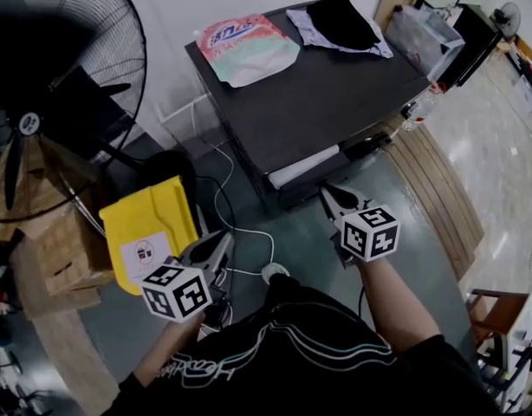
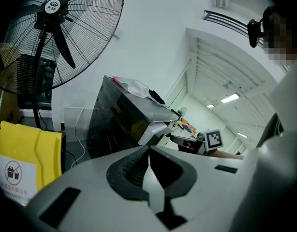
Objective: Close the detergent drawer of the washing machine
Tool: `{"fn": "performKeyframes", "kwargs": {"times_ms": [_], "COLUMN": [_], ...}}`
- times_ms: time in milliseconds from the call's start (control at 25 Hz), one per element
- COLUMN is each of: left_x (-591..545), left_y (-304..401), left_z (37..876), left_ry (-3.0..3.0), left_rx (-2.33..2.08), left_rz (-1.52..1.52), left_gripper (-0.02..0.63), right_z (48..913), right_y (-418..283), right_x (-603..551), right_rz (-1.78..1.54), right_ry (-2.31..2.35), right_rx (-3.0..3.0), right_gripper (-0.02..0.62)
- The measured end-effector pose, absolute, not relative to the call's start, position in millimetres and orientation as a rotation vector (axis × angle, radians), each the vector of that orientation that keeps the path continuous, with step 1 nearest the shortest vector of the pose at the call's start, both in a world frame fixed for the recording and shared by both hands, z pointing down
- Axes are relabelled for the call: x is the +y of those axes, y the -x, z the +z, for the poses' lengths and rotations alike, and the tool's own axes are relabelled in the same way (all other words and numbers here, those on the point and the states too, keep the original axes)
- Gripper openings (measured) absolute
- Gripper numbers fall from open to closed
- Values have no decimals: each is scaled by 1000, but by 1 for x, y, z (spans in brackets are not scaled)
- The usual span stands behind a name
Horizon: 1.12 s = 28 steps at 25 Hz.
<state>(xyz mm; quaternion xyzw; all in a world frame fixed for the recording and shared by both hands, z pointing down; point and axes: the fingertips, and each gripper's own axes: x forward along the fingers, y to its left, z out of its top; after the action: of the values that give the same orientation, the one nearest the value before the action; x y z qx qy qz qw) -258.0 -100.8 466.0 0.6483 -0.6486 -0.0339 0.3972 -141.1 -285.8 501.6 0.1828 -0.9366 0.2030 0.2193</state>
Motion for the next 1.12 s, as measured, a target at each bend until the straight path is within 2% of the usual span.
{"fn": "performKeyframes", "kwargs": {"times_ms": [400, 600, 1120], "left_x": [-111, -117, -127], "left_y": [266, 268, 309], "left_z": [478, 484, 508], "left_ry": [-1611, -1602, -1518], "left_rx": [-1633, -1623, -1635], "left_rz": [-98, -98, -123], "left_gripper": [31, 31, 31], "right_z": [500, 502, 504], "right_y": [149, 177, 196], "right_x": [-291, -306, -318], "right_rz": [521, 524, 513], "right_ry": [-510, -535, -510], "right_rx": [-2605, -2579, -2573], "right_gripper": [26, 26, 26]}}
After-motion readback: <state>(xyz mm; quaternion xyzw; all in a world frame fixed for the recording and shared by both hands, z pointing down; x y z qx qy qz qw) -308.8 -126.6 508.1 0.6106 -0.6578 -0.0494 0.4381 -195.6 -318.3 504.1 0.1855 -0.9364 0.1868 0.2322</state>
